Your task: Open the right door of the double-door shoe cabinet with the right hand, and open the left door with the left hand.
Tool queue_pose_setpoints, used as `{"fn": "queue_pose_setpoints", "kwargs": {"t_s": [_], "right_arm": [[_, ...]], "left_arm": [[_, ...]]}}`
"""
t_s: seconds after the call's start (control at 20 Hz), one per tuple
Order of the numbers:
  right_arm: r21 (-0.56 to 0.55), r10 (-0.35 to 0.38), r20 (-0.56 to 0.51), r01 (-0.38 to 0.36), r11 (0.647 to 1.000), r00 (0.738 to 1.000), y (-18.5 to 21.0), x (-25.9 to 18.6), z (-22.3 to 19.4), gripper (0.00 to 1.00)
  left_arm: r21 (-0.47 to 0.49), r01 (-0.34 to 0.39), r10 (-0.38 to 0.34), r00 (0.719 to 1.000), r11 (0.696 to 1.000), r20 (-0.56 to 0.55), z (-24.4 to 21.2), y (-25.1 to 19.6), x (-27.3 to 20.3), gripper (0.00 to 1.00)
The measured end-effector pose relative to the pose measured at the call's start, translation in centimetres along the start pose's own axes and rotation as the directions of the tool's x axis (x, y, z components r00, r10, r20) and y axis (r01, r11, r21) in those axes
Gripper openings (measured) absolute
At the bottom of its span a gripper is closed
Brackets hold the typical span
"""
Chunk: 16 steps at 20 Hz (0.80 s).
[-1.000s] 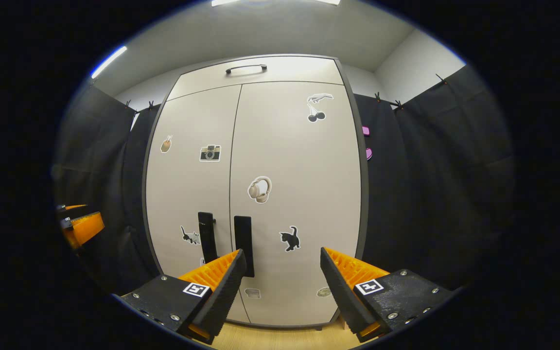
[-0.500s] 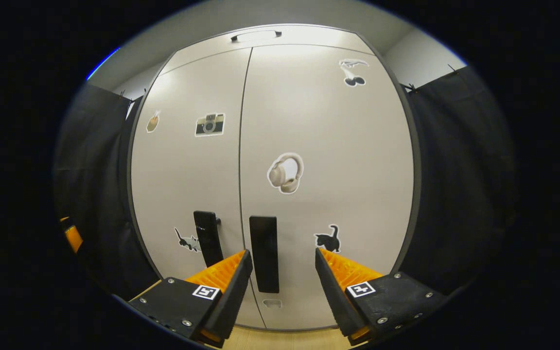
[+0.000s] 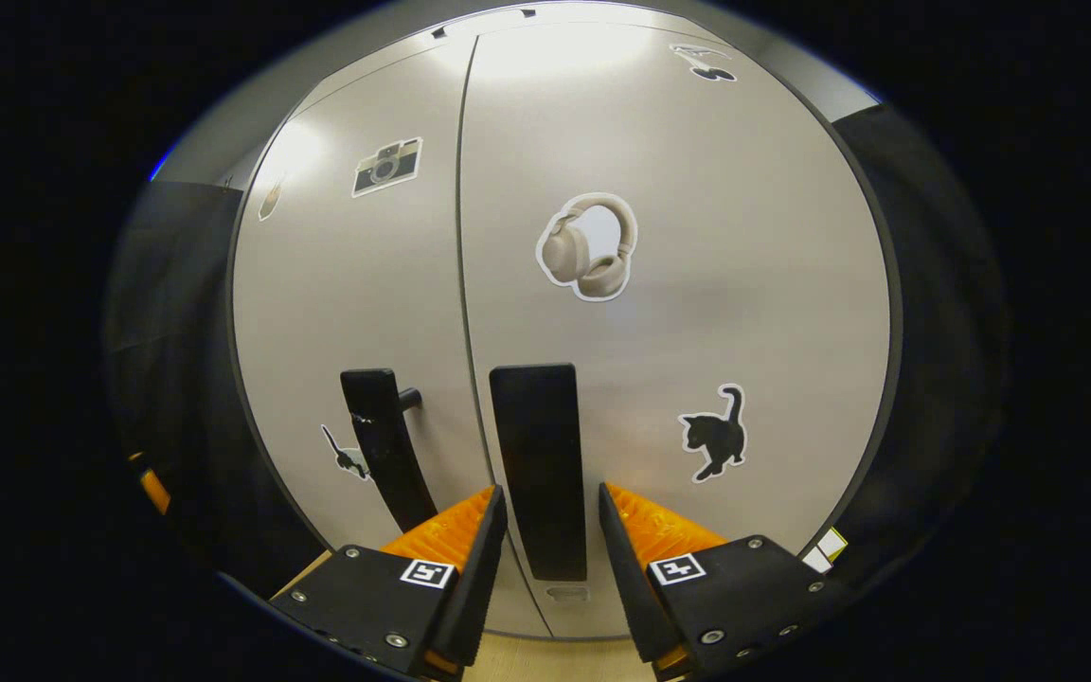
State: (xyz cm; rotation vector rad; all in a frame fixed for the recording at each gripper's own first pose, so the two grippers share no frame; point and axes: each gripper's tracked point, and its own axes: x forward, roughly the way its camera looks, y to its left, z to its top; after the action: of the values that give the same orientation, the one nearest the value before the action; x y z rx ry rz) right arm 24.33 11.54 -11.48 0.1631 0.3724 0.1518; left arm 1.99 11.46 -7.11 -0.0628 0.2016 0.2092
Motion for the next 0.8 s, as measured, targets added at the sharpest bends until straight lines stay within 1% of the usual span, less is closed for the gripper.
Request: {"fn": "queue_pose_setpoints", "kwargs": {"t_s": [0.05,0.1,0.25,0.4,0.45,0.55,0.7,0.8], "right_arm": [[0.000,-0.008,0.003,0.008,1.000,1.000,-0.2,0.0,0.1,0.54],[0.002,0.002,0.003,-0.002,1.000,1.000,0.1,-0.1,0.0,0.51],[0.038,0.005,0.012,-0.006,0.999,1.000,0.3,0.1,-0.1,0.34],[0.017,-0.002,0.016,0.001,1.000,1.000,0.2,-0.1,-0.1,0.27],[0.025,0.002,0.010,-0.002,1.000,1.000,0.2,-0.1,-0.1,0.22],[0.033,0.017,0.002,-0.017,0.999,1.000,0.3,-0.4,-0.1,0.18],[0.031,0.036,0.000,-0.036,0.999,0.999,0.4,-1.2,-0.2,0.18],[0.039,0.062,-0.003,-0.062,0.997,0.998,0.4,-2.0,-0.3,0.18]], "left_arm": [[0.003,0.005,-0.005,1.000,1.000,-0.011,-0.2,-0.2,0.3,0.95],[0.014,0.005,-0.005,1.000,1.000,-0.020,-0.4,-0.4,0.6,0.95],[0.048,-0.002,0.004,1.000,0.999,-0.025,-0.1,-0.8,1.2,0.96],[0.066,0.013,-0.012,1.000,0.998,-0.016,0.4,-1.9,1.3,0.96],[0.070,0.019,-0.018,1.000,0.997,-0.014,0.4,-2.4,1.4,0.96],[0.069,0.032,-0.032,0.999,0.997,-0.009,0.6,-3.2,1.4,0.95],[0.087,0.036,-0.037,0.999,0.996,0.017,1.1,-3.9,1.8,0.95],[0.085,0.034,-0.035,0.999,0.996,0.005,0.8,-4.2,2.4,0.96]]}}
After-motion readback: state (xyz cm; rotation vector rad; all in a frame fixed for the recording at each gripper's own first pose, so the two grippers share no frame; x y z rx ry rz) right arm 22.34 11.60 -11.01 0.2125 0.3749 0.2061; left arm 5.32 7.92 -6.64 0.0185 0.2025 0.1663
